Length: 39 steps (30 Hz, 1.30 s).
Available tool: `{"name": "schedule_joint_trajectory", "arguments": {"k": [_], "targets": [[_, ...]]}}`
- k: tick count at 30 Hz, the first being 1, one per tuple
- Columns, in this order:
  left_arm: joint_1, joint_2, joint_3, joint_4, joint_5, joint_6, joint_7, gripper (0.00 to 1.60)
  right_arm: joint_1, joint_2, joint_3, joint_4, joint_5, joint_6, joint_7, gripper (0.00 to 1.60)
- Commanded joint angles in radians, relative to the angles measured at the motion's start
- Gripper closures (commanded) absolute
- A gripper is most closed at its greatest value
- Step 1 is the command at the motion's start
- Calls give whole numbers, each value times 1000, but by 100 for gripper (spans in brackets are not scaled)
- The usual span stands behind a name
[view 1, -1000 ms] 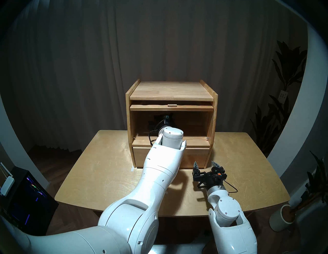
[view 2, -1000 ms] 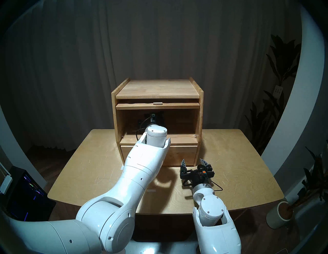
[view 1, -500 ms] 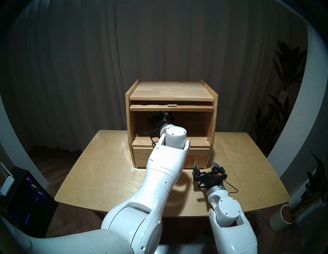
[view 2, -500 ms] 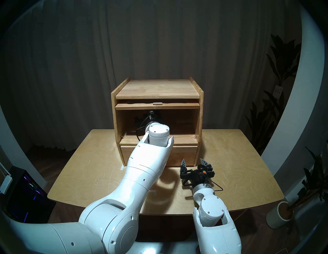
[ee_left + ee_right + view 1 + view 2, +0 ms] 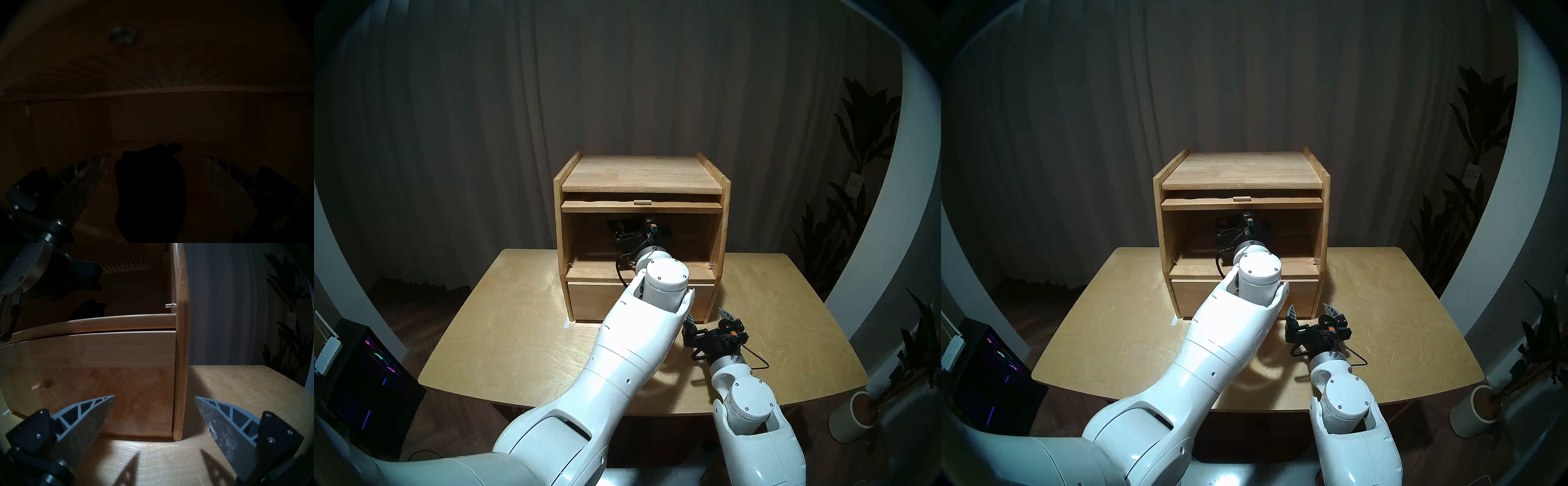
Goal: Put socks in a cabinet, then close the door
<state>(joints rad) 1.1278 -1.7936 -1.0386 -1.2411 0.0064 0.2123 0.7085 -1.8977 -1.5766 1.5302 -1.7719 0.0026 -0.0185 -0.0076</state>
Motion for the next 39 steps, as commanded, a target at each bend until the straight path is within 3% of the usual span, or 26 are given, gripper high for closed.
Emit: {"name": "schedule_joint_trajectory", "arguments": {"k": [1,4,28,39], "targets": [[77,86,103,-114,12,-18,-7,0,5,-1,2,-20,1,-6,-1,0],[135,126,117,-174,22,-15,-7,0,6,0,2,-17,0,-6,-1,0],[376,378,120,-489,51,-104,-21,0,13,0,1,4,0,-5,0,0],[533,536,77,-637,176,-112,78,0,15,-1,1,0,0,-8,0,0]]}}
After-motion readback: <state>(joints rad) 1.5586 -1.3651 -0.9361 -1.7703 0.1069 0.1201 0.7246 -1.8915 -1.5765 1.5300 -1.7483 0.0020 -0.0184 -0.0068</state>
